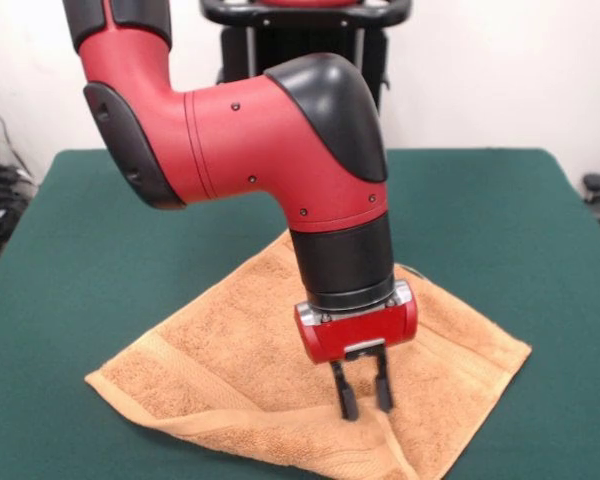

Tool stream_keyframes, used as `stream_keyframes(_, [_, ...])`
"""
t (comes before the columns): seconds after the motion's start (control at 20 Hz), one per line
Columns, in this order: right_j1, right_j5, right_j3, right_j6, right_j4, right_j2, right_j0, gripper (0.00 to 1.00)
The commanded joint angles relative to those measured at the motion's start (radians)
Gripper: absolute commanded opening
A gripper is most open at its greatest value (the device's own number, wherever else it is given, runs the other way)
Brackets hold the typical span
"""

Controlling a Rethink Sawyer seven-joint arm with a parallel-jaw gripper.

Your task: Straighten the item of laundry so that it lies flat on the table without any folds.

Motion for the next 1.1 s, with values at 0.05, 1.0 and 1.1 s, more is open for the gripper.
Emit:
stream_keyframes(0.05, [0.112, -0.026, 0.047, 0.002, -0.073, -0.041, 0.082, 0.00])
stream_keyframes(1.0, [-0.011, 0.291, 0.001, -0.112, 0.049, 0.002, 0.063, 0.00])
stream_keyframes(1.1, [-0.022, 0.374, -0.048, -0.163, 0.065, 0.021, 0.057, 0.00])
